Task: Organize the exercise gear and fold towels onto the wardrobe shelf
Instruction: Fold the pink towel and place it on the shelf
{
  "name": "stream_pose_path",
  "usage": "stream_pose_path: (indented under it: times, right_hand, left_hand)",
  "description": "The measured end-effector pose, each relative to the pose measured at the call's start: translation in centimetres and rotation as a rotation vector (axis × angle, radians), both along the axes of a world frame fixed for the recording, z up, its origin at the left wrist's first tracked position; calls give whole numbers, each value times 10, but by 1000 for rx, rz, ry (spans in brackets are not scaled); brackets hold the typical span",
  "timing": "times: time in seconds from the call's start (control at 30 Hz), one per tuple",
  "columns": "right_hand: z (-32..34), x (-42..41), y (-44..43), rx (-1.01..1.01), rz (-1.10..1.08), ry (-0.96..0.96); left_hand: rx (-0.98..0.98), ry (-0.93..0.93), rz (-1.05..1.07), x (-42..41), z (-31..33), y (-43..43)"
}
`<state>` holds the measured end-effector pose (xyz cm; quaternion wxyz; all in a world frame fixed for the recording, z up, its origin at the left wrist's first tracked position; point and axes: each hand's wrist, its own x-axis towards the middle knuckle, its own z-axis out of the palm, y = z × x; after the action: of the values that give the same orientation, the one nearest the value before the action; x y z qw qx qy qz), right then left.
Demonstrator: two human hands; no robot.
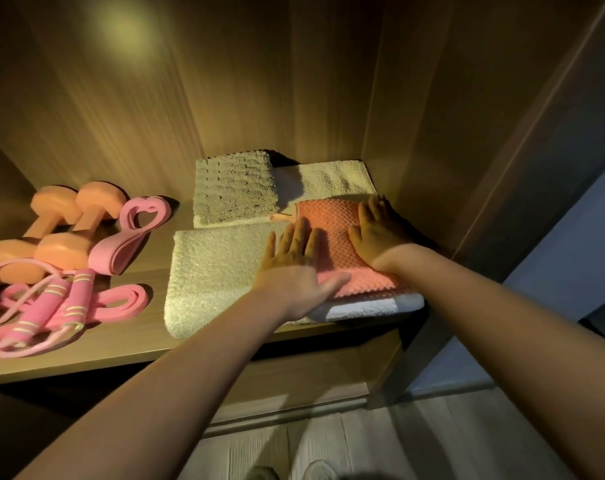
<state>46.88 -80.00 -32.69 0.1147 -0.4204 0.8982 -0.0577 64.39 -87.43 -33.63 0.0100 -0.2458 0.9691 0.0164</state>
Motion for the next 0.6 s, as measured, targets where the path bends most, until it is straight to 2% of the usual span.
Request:
stream_pose_path:
  times: [0.13,0.23,0.33,0.37,0.47,0.53,0.6]
  right_hand:
    - [25,13,-22,-278,25,91]
    - [37,38,-60,-516,37,-87]
    - [48,54,-101,-643,-50,-266]
    - [48,54,-113,-637,-75,-314]
    - [44,49,-138,-562,-150,-526]
    - [40,47,-150,-525,-219,-622]
    - [35,44,-162,-450,-255,-599]
  left_hand:
    - [-16,89,120,33,16,-45]
    - [-22,292,211,49,28,-85]
    - [117,592,213,53,31,-117]
    - [190,642,288,52,32,-127]
    - [386,600,646,40,32,-159]
    - [399,486,739,32,30,-176]
    - [439,445,790,24,29,-189]
